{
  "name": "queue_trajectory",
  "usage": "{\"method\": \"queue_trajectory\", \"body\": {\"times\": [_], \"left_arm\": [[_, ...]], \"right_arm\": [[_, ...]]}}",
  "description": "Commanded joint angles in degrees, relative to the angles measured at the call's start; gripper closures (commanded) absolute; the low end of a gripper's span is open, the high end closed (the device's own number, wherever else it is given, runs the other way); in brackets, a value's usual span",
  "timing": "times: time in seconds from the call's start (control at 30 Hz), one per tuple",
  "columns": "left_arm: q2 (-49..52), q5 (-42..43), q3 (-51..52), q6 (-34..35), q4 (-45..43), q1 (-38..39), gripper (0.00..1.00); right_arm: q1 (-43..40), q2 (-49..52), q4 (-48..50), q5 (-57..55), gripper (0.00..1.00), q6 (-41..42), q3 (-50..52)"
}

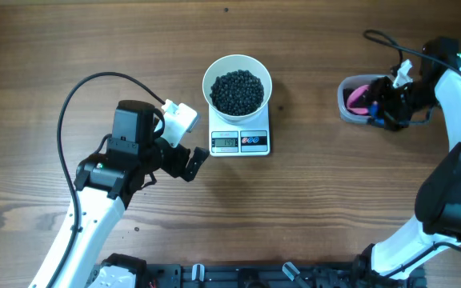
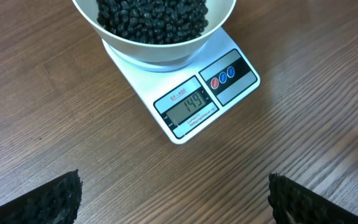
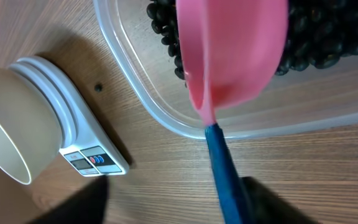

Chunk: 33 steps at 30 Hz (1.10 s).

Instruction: Scoop item into bowl and weigh 150g on scale

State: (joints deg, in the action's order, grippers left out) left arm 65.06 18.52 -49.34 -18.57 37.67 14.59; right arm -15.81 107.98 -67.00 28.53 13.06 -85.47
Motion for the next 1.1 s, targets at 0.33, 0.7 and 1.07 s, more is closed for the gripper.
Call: {"method": "queue_trajectory", "body": {"times": [0.33,0.7,1.07], "left_arm": [[0.4,0.9,0.5,-0.1,-0.1,0.2,0.0],[0.4,0.9,0.5,-0.1,-0.1,0.2,0.0],[0.4,0.9,0.5,-0.1,-0.1,0.2,0.0]], "right_arm": [[-1.5,-8.3,-6.3,-10.3,0.0,5.3,-0.6],[-1.8,-22.7,-7.4,-14.3,0.0,5.5,-2.9],[-1.8,-43.6,-2.3,-10.5,0.0,9.6,-4.1]]}}
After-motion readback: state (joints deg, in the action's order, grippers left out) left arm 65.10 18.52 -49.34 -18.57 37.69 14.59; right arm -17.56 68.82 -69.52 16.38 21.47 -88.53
